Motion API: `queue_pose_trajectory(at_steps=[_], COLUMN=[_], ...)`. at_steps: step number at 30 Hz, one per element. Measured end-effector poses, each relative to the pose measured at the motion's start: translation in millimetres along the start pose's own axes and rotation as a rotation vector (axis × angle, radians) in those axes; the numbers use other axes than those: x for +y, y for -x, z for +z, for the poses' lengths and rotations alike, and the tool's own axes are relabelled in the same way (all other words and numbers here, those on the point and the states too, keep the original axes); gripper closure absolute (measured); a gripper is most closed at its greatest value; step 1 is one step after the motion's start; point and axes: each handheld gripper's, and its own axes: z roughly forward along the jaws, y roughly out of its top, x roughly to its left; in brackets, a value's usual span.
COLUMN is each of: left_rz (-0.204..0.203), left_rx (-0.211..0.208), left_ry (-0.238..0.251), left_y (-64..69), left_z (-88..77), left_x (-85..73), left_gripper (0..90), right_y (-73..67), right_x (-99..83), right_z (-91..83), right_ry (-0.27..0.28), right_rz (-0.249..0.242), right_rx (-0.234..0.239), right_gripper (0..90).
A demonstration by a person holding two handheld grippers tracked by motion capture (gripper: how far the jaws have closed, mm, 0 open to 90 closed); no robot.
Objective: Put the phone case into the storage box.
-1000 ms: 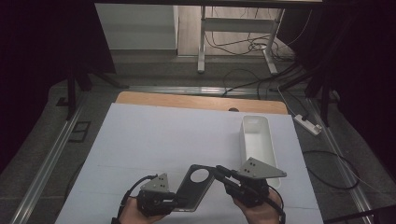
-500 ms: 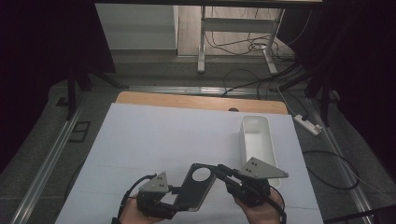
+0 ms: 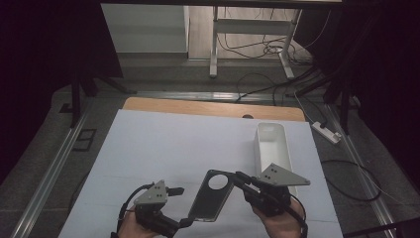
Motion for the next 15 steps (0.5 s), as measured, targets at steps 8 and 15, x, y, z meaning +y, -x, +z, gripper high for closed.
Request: queue_pose_trajectory(at_steps=[8, 15], left_rz=[0.021, 0.023], left_rx=[0.096, 0.158], left_ry=[0.003, -0.007], left_y=[-3.0, -5.2], left_z=[-14.3, -23.9], left_x=[-14.3, -25.7], left_gripper=[3.4, 1.1], right_y=[8.8, 18.6], right_x=[7.3, 15.3], right_z=[-2.2, -5.4], right_ry=[0.001, 0.008], right_rz=[0.006, 0.015], right_rx=[-0.014, -0.031], right_gripper=[78.7, 78.7])
